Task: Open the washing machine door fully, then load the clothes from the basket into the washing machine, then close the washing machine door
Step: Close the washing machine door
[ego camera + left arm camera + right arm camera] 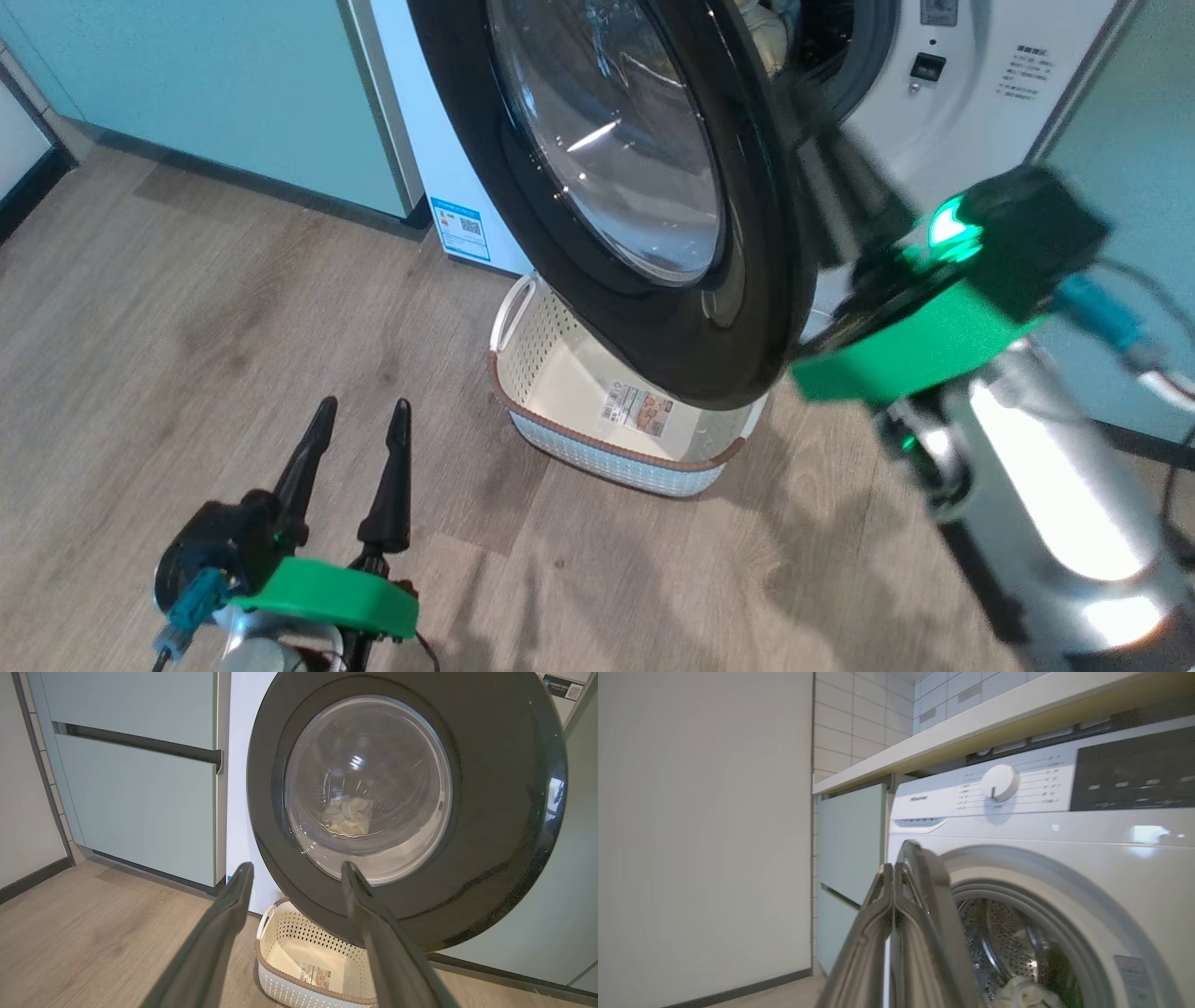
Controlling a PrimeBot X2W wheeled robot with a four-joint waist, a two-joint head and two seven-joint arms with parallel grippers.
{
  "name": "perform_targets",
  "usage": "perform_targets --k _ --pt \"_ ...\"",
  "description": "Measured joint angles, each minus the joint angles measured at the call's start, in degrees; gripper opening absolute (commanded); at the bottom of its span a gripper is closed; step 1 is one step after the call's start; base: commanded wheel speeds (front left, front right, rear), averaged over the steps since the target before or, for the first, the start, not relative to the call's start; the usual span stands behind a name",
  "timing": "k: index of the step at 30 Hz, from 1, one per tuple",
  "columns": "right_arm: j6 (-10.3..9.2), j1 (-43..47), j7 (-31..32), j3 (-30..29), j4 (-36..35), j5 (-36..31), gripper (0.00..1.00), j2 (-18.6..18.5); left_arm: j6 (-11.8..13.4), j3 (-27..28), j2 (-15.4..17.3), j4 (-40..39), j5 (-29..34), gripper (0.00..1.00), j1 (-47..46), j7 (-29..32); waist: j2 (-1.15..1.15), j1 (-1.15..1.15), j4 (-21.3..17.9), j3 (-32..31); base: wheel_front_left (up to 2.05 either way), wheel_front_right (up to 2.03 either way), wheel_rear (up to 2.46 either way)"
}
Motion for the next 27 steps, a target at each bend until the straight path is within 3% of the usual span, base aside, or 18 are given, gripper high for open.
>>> perform_targets --k 11,27 --pt "0.00 4.82 0.10 13.32 7.22 3.55 0.00 -0.02 0.09 -0.01 0.05 -0.12 0.00 1.00 0.08 -0.14 0.00 0.00 0.41 0.10 0.00 0.00 0.00" --pt "0.00 1.56 0.09 8.53 15.18 3.78 0.00 -0.03 0.10 -0.14 -0.01 0.05 -0.01 1.00 0.05 -0.15 0.00 0.00 0.46 0.19 0.00 0.00 0.00"
